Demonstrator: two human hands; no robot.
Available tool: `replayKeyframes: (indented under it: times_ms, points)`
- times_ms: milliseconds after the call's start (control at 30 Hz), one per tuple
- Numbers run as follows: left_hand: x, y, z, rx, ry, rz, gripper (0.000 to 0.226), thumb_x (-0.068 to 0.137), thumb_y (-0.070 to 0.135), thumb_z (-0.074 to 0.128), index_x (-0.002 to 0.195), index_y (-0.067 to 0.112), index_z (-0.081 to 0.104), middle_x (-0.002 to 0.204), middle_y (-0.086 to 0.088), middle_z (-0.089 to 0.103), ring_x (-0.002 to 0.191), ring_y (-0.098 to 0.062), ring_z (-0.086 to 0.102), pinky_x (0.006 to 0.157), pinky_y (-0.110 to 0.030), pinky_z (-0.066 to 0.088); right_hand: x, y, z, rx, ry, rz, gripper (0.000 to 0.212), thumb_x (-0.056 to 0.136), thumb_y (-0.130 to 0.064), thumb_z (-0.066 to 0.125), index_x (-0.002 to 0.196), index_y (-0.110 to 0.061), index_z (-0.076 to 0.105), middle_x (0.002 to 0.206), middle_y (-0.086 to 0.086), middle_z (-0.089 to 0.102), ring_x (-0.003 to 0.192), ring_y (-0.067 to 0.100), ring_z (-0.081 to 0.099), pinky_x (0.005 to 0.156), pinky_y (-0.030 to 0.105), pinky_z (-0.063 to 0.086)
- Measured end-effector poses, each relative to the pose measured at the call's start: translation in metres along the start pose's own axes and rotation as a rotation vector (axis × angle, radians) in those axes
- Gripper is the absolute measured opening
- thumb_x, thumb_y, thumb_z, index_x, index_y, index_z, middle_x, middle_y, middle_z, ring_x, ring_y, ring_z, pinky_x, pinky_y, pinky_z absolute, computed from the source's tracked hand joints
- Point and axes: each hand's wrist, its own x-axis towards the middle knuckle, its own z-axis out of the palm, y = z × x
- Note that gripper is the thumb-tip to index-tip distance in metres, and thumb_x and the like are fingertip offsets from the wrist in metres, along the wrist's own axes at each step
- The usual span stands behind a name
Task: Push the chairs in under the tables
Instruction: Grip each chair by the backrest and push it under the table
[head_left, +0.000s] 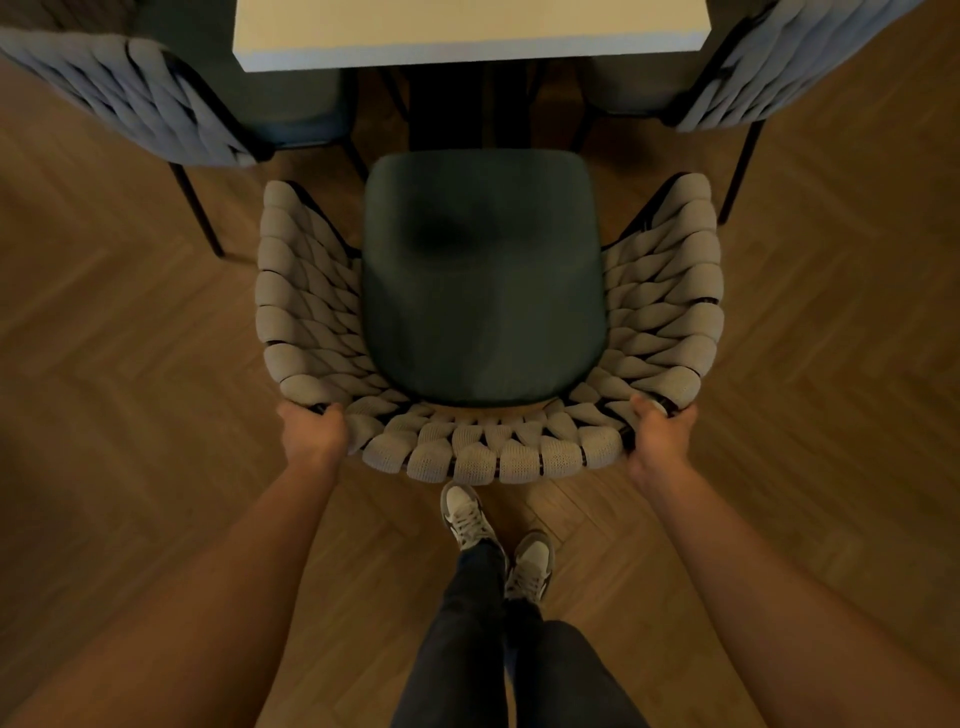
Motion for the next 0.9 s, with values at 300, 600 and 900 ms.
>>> replayKeyframes:
  times_ms: [300, 600, 900]
  points:
    - [-0.009, 0.009, 0.019, 0.004, -0.027, 0.066, 0.054, 0.097, 0.02, 0.058, 0.143, 0.012, 0.03, 0.134, -0.014, 0.051, 0.117, -0.035, 0.055, 0.094, -0.048, 0.051, 0.021, -0.017, -0.008, -0.041, 0.067, -0.066, 0.059, 0.092, -0.004, 0.063, 0.143, -0.025, 0.044, 0.128, 0.004, 0.061, 0.113, 0.025, 0.062, 0.097, 0.051, 0.053]
    - [0.007, 0.037, 0.029, 0.043, 0.002, 0.033, 0.051, 0.097, 0.019, 0.055, 0.14, 0.01, 0.03, 0.132, -0.02, 0.05, 0.112, -0.039, 0.056, 0.092, -0.054, 0.053, 0.032, -0.038, 0.009, -0.02, -0.057, -0.058, 0.055, 0.095, 0.0, 0.058, 0.143, -0.02, 0.04, 0.122, 0.004, 0.06, 0.114, 0.027, 0.062, 0.096, 0.051, 0.053]
    - [0.026, 0.054, 0.023, 0.035, -0.003, 0.021, 0.054, 0.096, 0.018, 0.055, 0.143, 0.011, 0.029, 0.132, -0.019, 0.049, 0.113, -0.04, 0.055, 0.092, -0.055, 0.052, 0.039, -0.044, 0.035, -0.039, -0.071, -0.05, 0.058, 0.095, -0.001, 0.06, 0.145, -0.019, 0.037, 0.131, 0.01, 0.058, 0.113, 0.028, 0.062, 0.097, 0.05, 0.052]
